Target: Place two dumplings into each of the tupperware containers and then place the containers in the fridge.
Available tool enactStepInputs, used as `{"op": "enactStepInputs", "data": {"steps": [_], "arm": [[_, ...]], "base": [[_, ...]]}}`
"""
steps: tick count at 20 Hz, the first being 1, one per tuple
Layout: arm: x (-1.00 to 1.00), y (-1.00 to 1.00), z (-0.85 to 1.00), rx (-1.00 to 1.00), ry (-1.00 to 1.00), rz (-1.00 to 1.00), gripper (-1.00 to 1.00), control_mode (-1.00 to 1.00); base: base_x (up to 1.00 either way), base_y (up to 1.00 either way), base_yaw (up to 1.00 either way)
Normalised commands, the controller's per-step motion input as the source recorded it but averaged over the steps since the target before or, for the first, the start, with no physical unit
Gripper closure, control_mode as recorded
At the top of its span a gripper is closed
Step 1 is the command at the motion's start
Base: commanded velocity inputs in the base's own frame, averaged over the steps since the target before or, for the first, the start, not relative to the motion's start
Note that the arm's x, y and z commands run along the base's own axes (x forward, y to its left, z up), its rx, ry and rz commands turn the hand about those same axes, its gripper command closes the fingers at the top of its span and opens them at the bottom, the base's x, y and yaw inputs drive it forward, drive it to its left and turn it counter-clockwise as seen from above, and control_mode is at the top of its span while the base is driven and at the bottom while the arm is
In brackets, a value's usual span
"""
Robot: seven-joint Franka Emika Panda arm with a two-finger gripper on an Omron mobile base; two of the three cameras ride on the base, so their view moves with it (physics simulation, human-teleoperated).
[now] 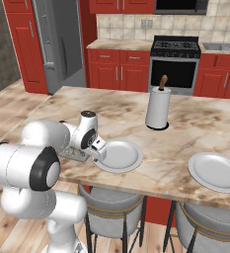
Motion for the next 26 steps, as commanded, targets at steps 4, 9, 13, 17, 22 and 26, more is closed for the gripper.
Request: {"op": "enactStepInputs", "data": {"steps": [4, 9, 13, 17, 22, 26], "arm": [[0.0, 0.0, -0.05, 0.0, 0.0, -0.08, -1.0, -1.0], [0.0, 0.06, -0.18, 0.0, 0.01, -0.07, -1.0, -1.0], [0.0, 0.18, -0.16, 0.0, 0.02, -0.05, -1.0, -1.0], [0.11, 0.06, -0.05, 0.0, 0.0, -0.03, -1.0, -1.0], [0.11, 0.0, -0.09, 0.0, 0.0, 0.0, -1.0, -1.0], [0.06, 0.0, -0.22, 0.0, 0.0, 0.0, -1.0, -1.0]], "base": [[0.0, 0.0, 0.0], [0.0, 0.0, 0.0], [0.0, 0.0, 0.0], [0.0, 0.0, 0.0], [0.0, 0.0, 0.0], [0.0, 0.0, 0.0]]}}
